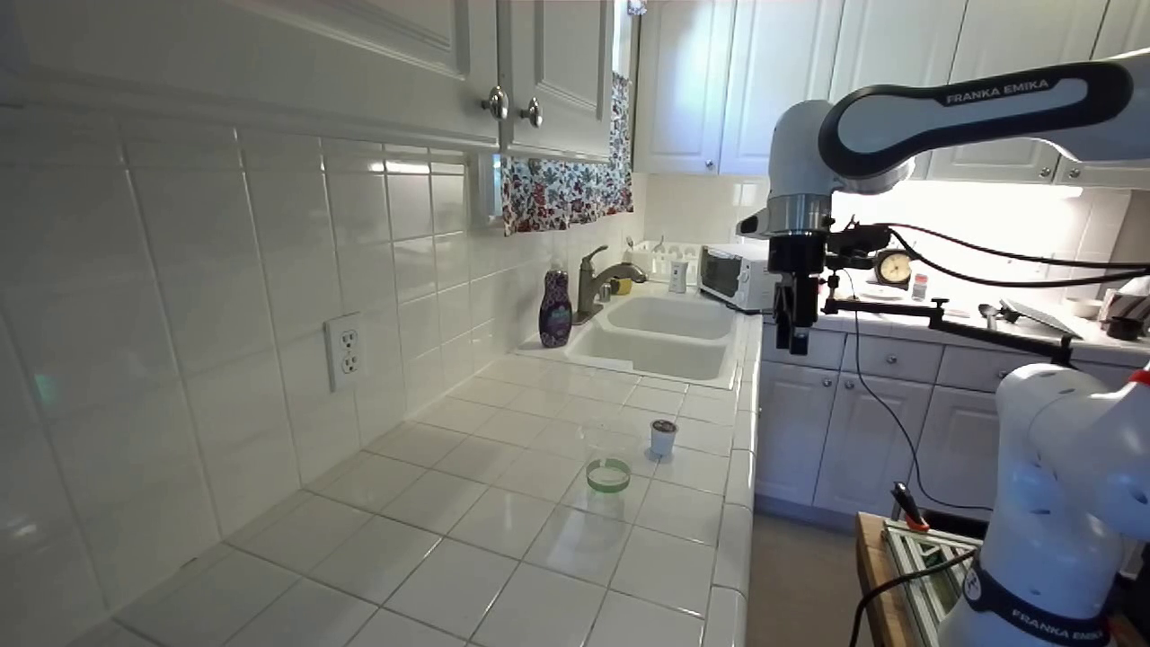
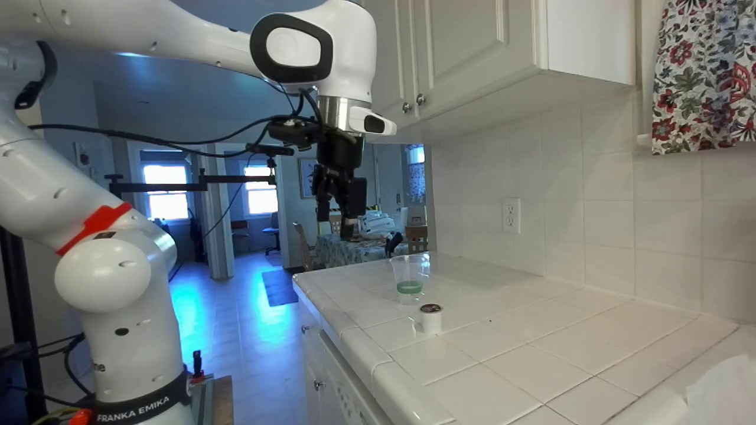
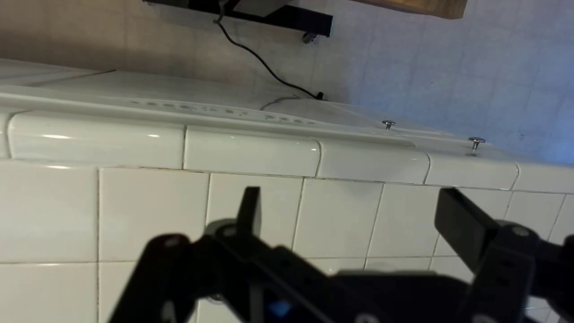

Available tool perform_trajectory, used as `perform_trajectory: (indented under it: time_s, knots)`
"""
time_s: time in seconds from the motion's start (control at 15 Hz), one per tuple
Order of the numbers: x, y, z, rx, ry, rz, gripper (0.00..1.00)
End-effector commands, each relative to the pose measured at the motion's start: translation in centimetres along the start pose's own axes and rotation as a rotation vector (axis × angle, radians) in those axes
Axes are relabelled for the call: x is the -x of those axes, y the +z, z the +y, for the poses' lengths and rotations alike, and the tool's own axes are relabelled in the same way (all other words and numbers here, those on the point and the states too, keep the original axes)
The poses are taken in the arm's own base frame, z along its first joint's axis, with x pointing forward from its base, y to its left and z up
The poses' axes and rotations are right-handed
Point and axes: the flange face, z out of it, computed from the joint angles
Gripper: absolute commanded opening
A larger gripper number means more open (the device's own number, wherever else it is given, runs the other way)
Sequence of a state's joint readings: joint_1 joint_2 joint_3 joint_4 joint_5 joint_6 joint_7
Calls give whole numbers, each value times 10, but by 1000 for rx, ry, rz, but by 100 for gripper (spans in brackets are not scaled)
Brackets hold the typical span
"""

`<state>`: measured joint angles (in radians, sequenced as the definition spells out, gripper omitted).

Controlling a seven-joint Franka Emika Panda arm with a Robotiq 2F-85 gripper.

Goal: Put the coffee pod in the cup

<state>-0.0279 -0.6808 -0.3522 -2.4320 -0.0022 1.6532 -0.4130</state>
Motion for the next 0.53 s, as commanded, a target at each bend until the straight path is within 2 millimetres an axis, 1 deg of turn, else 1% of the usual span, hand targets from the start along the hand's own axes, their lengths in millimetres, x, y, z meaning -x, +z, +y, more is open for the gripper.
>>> perform_trajectory:
  time_s: [0.0,0.07,0.13,0.27,0.4,0.47]
  knots:
    - [1,-4,6,-1,27,23,100]
    - [1,-7,14,-11,45,36,100]
    - [1,-12,26,-11,105,57,100]
    - [1,-25,45,6,113,112,100]
    - [-7,-35,65,33,96,152,100]
    - [-15,-37,73,45,77,156,100]
